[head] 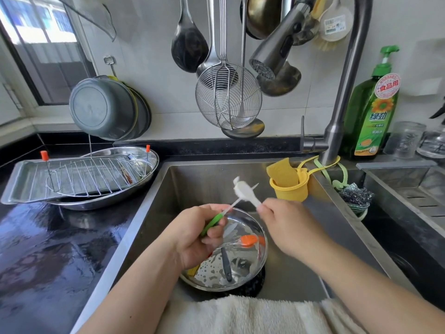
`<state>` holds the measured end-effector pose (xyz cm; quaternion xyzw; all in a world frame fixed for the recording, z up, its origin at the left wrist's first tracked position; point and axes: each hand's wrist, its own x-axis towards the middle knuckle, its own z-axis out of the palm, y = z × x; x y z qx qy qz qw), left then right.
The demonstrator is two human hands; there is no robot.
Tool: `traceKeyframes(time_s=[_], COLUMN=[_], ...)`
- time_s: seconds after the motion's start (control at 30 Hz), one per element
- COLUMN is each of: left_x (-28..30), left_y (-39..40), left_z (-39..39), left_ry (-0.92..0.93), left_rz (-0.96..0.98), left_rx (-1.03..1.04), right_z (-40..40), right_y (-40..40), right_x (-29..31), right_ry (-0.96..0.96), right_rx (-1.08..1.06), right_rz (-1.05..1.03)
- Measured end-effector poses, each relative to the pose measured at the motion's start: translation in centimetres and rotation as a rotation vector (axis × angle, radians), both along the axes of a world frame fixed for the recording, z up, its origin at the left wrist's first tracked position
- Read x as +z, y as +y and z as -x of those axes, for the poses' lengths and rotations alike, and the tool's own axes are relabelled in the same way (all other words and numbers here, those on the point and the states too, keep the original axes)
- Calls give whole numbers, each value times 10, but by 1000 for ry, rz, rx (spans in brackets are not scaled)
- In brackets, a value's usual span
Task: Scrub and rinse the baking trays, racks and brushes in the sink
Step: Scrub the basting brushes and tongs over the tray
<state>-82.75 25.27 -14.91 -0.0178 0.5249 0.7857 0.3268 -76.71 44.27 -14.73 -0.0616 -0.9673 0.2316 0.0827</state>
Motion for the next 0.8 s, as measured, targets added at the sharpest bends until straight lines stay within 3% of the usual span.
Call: traceKeyframes(time_s=[0.1, 0.17, 0.27, 0.37, 0.43, 0.6, 0.7, 0.8], left_x=[0, -2, -5, -6, -6, -7, -9, -9], left_y=[-1, -2, 1, 5, 5, 0, -1, -4], left_z=[-1, -1, -3, -7, -7, -4, -3, 3], left_ry=[67, 162, 460, 695, 723, 769, 722, 633], left_rz=[63, 143, 387, 497, 489, 697, 712, 712], left_rx=[3, 31, 103, 91, 57, -23, -13, 41], right_z=[-10, -3, 7, 3, 1, 8, -2, 2], right_y=[-20, -12, 12, 10, 1, 19, 2, 2], right_x=[2, 0, -1, -2, -5, -2, -3, -3], right_ry=[-50, -24, 7, 2, -17, 1, -87, 6], right_rx=[155, 34, -204, -154, -87, -197, -18, -101], right_rz=[34, 22, 19, 27, 8, -8, -7, -10])
